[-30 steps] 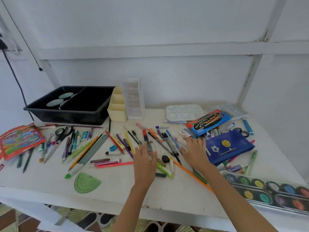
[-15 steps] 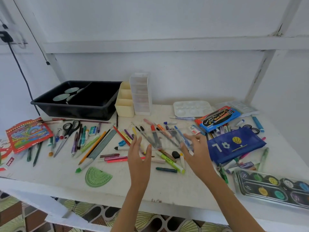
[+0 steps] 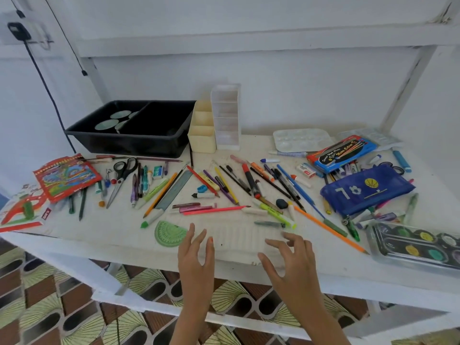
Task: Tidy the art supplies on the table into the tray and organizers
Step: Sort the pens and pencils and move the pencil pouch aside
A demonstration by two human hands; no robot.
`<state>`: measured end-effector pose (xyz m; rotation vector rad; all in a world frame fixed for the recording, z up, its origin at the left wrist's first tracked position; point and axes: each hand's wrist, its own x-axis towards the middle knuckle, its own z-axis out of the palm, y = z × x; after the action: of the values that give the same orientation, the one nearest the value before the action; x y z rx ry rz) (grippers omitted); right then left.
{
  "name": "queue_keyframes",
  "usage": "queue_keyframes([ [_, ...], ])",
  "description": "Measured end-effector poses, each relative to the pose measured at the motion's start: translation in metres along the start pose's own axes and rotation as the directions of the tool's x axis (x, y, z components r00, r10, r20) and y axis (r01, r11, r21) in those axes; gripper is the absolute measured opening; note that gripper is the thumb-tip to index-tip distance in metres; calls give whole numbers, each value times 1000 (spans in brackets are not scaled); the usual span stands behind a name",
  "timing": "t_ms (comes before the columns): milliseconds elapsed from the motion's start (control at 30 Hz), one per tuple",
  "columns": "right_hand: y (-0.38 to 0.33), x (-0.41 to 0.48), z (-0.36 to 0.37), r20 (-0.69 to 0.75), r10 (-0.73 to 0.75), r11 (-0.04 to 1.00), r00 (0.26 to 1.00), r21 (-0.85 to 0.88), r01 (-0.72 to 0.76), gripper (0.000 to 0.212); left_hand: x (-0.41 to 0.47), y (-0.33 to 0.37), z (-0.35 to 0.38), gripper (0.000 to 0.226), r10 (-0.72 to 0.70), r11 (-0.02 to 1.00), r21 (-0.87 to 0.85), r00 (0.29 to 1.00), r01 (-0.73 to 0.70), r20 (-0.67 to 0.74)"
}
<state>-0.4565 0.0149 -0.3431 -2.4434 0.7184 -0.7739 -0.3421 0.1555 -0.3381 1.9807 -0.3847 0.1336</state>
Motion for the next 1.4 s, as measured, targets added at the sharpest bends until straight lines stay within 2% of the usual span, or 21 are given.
queue_keyframes([
  [167, 0, -15, 8, -18, 36, 999, 999, -16, -36, 36, -2, -17, -1, 27, 62, 997, 39, 995, -65, 79],
  [300, -2, -19, 16, -8, -4, 994, 1000, -108, 3, 35, -4, -26, 1, 50, 244, 933, 232, 957, -275, 155],
  [400, -5, -18, 22, 23, -29, 991, 999, -130, 32, 41, -4, -26, 3, 49, 349, 838, 309, 877, -450, 329],
  [500, -6, -13, 30, 79, -59, 979, 995, -192, 73, 46, -2, -29, 5, 53, 336, 776, 364, 826, -516, 453],
  [733, -4, -5, 42, 129, -54, 964, 990, -250, 86, 48, 14, -34, 4, 56, 318, 710, 430, 799, -558, 511],
  [900, -4, -5, 43, 135, -57, 968, 989, -236, 88, 48, 18, -40, 6, 55, 345, 704, 411, 784, -580, 516],
  [1000, -7, -4, 39, 102, -52, 997, 993, -51, 58, 46, 16, -34, 6, 54, 358, 706, 418, 798, -571, 485],
  [1100, -13, 3, 26, -75, 31, 985, 997, 171, -18, 37, 14, -24, 8, 52, 385, 769, 355, 829, -532, 406],
  [1200, -9, 16, 10, -265, 171, 973, 949, 194, -121, 26, 19, -8, 15, 48, 404, 850, 226, 863, -477, 302],
  [1300, 3, 37, 0, -312, 270, 956, 911, 201, -215, 25, 34, 9, 34, 39, 455, 853, 153, 854, -499, 252],
  [1400, 15, 61, -1, -285, 355, 931, 890, 195, -308, 20, 52, 24, 57, 29, 467, 843, 123, 826, -523, 314],
])
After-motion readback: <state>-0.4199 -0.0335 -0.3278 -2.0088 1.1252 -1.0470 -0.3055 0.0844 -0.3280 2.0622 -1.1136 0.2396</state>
